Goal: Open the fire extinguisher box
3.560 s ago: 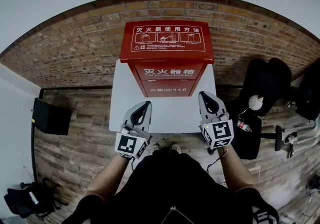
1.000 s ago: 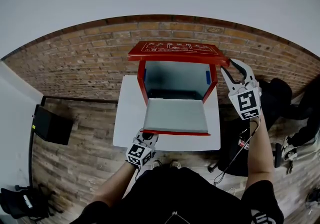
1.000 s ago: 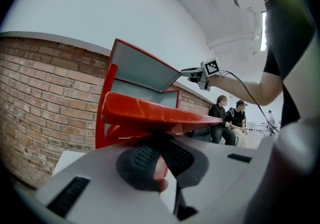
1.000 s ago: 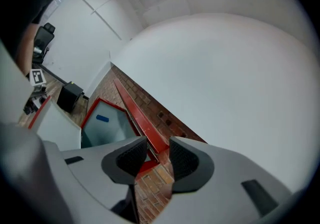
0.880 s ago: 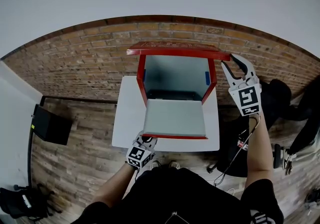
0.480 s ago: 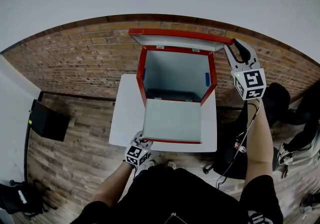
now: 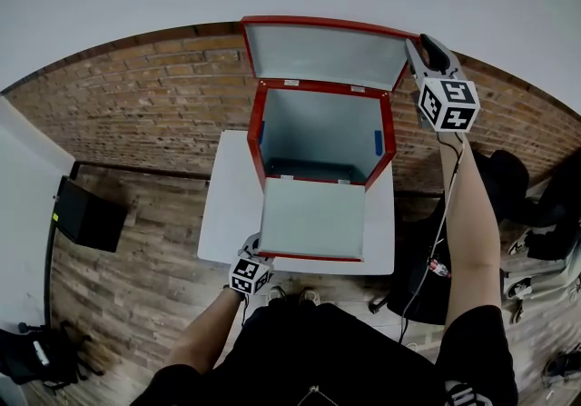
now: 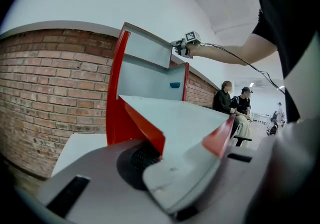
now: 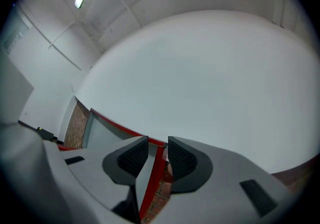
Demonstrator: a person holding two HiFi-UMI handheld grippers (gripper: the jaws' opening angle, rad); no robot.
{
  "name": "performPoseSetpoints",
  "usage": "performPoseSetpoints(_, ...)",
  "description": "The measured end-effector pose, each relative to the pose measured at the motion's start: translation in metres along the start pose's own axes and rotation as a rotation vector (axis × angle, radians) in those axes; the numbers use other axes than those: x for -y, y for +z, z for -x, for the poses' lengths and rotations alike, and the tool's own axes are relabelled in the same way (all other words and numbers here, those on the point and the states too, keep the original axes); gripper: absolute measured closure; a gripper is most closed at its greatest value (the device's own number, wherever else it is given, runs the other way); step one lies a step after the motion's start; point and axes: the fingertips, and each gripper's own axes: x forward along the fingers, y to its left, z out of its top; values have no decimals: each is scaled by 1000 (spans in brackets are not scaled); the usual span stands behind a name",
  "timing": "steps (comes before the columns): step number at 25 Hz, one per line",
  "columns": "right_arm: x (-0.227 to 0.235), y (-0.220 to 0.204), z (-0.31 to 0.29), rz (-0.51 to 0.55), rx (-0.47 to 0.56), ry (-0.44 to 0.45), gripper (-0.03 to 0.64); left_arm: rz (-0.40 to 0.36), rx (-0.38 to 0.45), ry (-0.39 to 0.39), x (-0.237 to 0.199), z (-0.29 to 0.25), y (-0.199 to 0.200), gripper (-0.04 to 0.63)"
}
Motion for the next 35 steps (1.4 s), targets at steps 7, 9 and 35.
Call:
performPoseSetpoints(7,9,-4,-17,-39,13,-69,486,11,-41,1,-2,1,-12,546)
performPoseSetpoints(9,11,-4,-15,-25,0,-108,486,15,-52,2,-4,0,-14,546)
performPoseSetpoints(35,-185,-247,235,-321,-692,85,525,16,-62,-22,-6,4,-14,546)
